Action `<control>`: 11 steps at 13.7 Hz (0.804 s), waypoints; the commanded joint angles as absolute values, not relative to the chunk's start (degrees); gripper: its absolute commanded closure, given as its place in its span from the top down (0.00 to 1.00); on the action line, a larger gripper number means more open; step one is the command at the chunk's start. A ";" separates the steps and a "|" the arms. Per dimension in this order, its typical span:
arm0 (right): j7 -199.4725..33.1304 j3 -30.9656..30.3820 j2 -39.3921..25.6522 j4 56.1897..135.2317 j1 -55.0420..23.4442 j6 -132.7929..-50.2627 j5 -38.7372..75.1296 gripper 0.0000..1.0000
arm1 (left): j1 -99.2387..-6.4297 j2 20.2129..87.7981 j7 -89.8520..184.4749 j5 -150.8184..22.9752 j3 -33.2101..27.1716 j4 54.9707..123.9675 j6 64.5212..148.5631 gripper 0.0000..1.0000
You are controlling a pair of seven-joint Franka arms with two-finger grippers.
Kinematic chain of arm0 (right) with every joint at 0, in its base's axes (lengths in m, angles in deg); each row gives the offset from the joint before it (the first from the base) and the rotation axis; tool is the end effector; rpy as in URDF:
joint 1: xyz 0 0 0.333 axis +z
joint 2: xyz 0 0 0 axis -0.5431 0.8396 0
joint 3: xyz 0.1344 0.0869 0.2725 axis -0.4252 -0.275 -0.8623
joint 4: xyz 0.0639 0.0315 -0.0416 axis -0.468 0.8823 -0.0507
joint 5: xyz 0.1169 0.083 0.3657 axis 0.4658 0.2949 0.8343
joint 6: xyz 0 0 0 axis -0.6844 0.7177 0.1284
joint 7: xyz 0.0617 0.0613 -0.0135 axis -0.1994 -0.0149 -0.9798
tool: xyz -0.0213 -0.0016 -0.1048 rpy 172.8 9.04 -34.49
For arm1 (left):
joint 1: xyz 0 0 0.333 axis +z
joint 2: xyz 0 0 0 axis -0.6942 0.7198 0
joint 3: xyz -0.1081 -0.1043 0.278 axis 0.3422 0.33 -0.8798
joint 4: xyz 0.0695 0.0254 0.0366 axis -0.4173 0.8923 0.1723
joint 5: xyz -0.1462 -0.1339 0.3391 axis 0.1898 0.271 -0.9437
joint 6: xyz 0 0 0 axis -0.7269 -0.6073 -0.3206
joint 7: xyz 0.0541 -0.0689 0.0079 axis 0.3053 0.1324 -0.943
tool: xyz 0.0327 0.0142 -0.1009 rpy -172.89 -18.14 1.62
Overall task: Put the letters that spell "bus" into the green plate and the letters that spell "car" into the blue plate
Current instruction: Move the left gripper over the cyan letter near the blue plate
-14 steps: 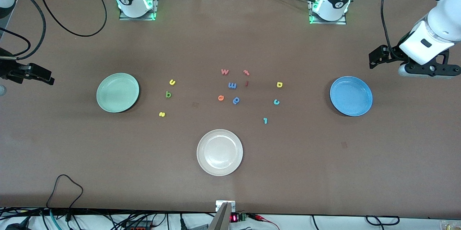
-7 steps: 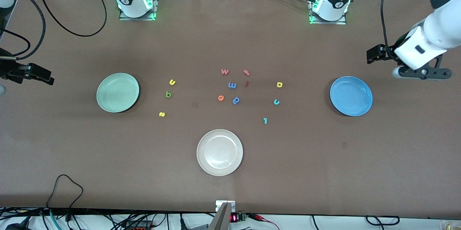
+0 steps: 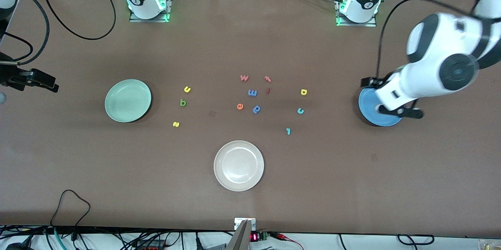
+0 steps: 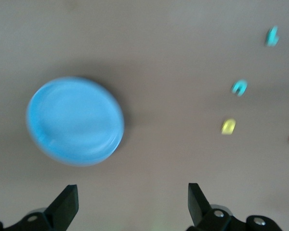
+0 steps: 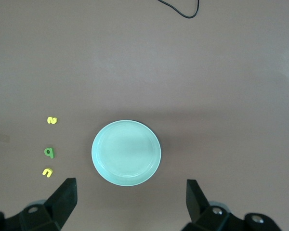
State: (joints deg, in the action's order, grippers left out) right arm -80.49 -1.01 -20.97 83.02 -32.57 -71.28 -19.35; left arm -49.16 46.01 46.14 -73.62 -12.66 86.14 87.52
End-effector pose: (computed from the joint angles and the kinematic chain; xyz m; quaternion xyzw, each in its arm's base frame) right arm 0.6090 -0.0441 0.5691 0.9998 -0.0169 -0.0040 0.0120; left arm 0.5983 -0.1381 0.4043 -0.9889 0.0546 0.1379 0.0088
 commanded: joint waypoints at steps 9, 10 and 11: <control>-80.16 -1.08 -18.65 81.59 -32.55 -71.79 -19.09 1.00 | -65.39 70.03 38.04 -73.09 -13.08 79.32 128.84 0.86; -80.25 -1.08 -17.69 81.59 -32.37 -73.10 -19.00 1.00 | -67.23 71.09 37.16 -73.26 -13.95 79.32 129.47 0.78; -80.16 -1.17 -16.63 81.68 -32.28 -74.85 -19.00 1.00 | -67.34 71.79 37.15 -73.35 -14.05 79.32 129.56 0.71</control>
